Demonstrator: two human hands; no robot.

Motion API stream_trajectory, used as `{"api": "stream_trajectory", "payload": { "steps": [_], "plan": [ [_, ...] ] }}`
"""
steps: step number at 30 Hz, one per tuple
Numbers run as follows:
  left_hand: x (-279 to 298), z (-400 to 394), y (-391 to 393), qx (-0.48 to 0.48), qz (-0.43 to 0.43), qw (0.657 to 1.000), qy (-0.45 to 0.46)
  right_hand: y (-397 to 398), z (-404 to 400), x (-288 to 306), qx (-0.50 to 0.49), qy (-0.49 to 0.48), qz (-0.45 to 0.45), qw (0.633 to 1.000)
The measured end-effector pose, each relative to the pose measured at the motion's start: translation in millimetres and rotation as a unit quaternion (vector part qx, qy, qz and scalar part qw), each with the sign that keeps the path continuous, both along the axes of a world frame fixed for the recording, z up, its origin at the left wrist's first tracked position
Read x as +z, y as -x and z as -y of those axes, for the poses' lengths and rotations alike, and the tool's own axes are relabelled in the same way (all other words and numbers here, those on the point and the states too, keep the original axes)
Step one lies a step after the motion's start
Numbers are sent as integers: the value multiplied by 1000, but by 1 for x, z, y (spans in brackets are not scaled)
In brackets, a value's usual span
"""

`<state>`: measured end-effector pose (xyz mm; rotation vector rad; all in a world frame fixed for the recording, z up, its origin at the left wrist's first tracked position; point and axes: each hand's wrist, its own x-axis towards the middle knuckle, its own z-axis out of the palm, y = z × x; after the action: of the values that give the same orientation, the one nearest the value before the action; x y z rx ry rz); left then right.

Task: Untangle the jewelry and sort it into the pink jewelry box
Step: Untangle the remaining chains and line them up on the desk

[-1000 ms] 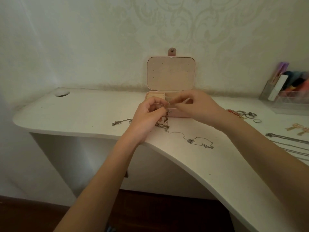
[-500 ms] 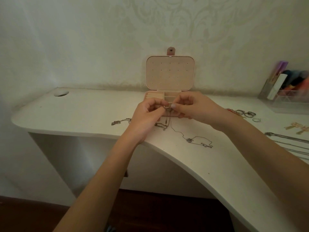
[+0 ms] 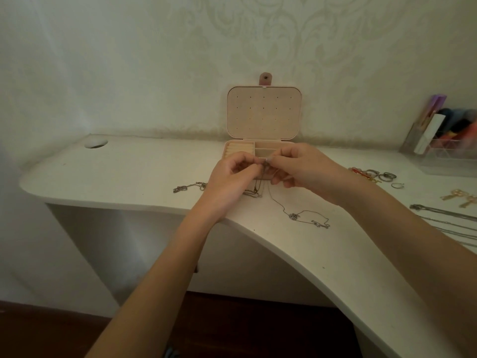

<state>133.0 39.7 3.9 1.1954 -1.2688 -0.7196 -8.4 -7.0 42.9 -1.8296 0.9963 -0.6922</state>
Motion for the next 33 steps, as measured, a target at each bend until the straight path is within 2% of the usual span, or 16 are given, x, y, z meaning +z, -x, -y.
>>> {"api": "stream_trajectory", "payload": {
  "steps": [5,9,14,17,22,25,28,33],
  "plan": [
    [-1,0,-1,-7,38,999,19,0,-2,1,5,-23,-11,1000],
    [-2,2,-3,1,49,999,-3,-2,-3,3,10,-93,47,995],
    [-4,4,-3,19,62,998,-11,3,1,7,61,-274,170,944],
    [-5,4,-3,20,52,998,-7,4,3,4,68,-306,189,931],
    [-2,3,-1,-13,-2,1000,-12,3,7,3,-15,-226,227,947],
    [-2,3,-1,-12,-6,1000,-15,6,13,3,-31,-211,247,945],
    [-4,4,-3,6,-23,1000,-12,9,17,3,-14,-190,223,956],
    [-6,6,-4,35,-49,998,-7,10,15,6,-41,-78,167,982]
  ]
}}
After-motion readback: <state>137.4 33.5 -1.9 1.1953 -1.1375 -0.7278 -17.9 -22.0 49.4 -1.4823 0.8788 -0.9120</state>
